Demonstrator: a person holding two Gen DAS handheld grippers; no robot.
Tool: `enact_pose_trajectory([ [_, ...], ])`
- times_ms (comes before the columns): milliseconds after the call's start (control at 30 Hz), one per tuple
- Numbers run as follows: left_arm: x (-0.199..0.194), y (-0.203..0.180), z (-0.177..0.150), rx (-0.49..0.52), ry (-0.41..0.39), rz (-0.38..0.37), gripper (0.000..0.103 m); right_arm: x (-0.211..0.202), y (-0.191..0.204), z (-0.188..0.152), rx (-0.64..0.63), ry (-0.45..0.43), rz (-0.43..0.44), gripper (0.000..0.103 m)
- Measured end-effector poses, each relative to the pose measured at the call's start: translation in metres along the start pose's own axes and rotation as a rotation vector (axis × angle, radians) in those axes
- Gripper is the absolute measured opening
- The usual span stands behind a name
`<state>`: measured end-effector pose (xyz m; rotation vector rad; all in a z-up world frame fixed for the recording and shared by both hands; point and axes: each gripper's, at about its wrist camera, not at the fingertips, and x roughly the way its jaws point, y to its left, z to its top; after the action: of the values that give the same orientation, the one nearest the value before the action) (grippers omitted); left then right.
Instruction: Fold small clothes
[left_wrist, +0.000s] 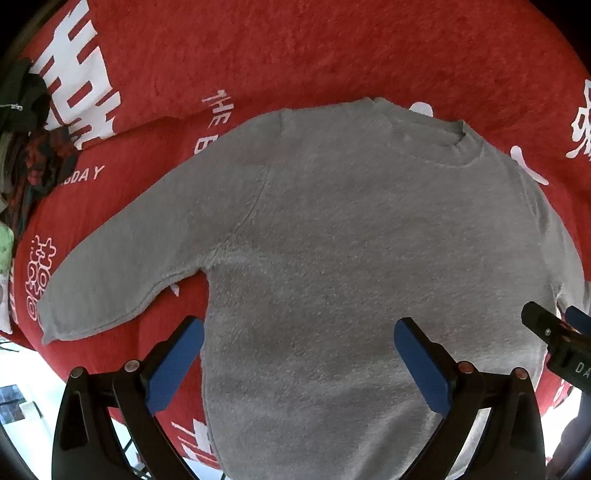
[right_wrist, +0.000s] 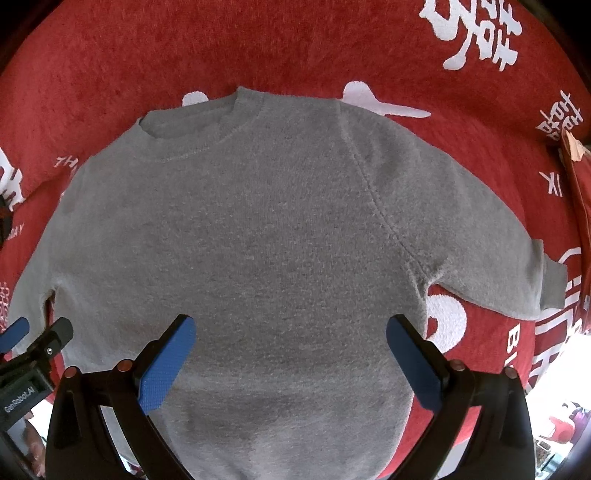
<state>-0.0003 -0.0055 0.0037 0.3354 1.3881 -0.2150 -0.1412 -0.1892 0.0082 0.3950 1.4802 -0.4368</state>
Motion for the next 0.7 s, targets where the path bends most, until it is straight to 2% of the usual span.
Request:
enact_pose_trajectory([
  [700,-0.0025,0.0092,-0.0032,-0.003,0.027,-0.012,0.103,-0.0047,0.0003,-0.0046,0.005,0.008,-0.004,0.103],
])
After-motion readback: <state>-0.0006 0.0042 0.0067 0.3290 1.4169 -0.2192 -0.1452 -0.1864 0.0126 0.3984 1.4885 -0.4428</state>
